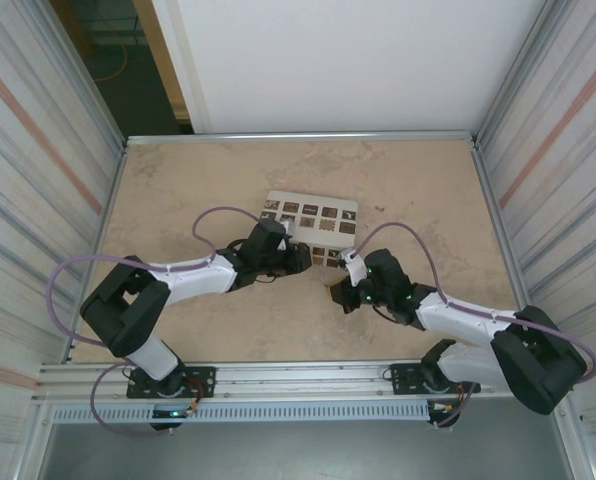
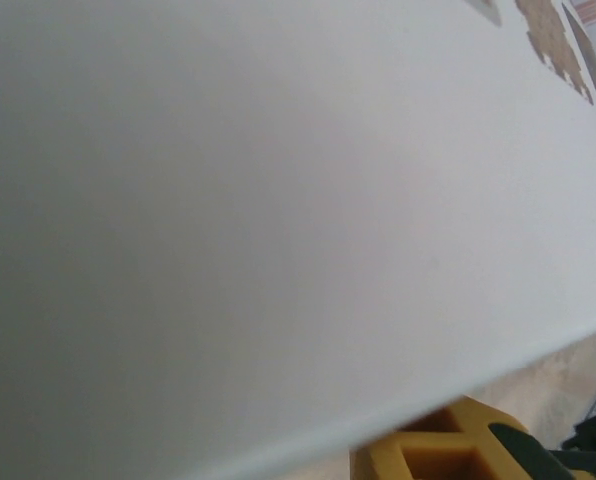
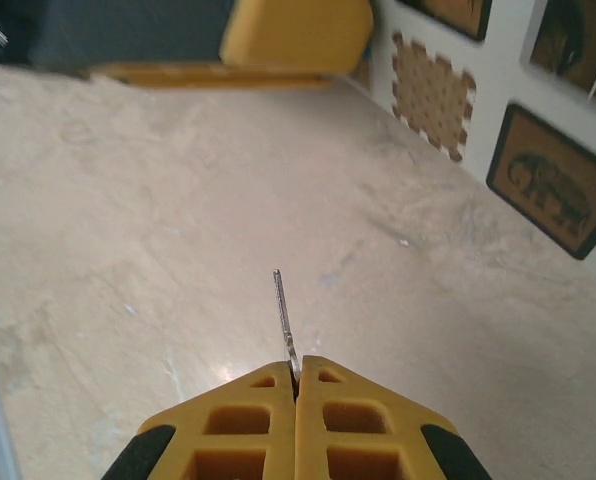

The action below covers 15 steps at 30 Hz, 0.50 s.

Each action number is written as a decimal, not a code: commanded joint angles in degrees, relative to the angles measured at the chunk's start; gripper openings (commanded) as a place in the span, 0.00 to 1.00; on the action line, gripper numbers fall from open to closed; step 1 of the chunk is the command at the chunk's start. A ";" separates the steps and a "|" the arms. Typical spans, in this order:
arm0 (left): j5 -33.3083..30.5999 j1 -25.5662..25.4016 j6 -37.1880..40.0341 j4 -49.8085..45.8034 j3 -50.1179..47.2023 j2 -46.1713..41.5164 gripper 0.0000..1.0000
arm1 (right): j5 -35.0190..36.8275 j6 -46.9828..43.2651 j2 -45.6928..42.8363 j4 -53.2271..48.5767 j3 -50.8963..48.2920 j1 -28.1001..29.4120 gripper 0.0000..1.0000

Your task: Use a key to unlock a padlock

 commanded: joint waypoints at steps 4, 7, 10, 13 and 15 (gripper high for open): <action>3.30 -0.69 -3.40 1.46 2.07 -2.21 0.15 | 6.85 -2.57 5.07 10.05 -0.30 2.63 0.00; 3.43 -0.92 -4.38 2.31 1.72 -2.12 0.14 | 8.49 -3.43 7.48 12.90 0.13 3.12 0.00; 3.45 -1.06 -5.03 2.87 1.47 -2.33 0.14 | 9.51 -3.89 9.19 15.65 0.16 3.17 0.00; 3.47 -1.04 -5.12 2.78 1.56 -2.47 0.14 | 9.97 -4.20 10.03 17.50 0.00 3.17 0.00; 3.59 -1.03 -5.12 2.71 1.69 -2.56 0.14 | 9.90 -4.28 10.53 18.44 -0.08 3.13 0.00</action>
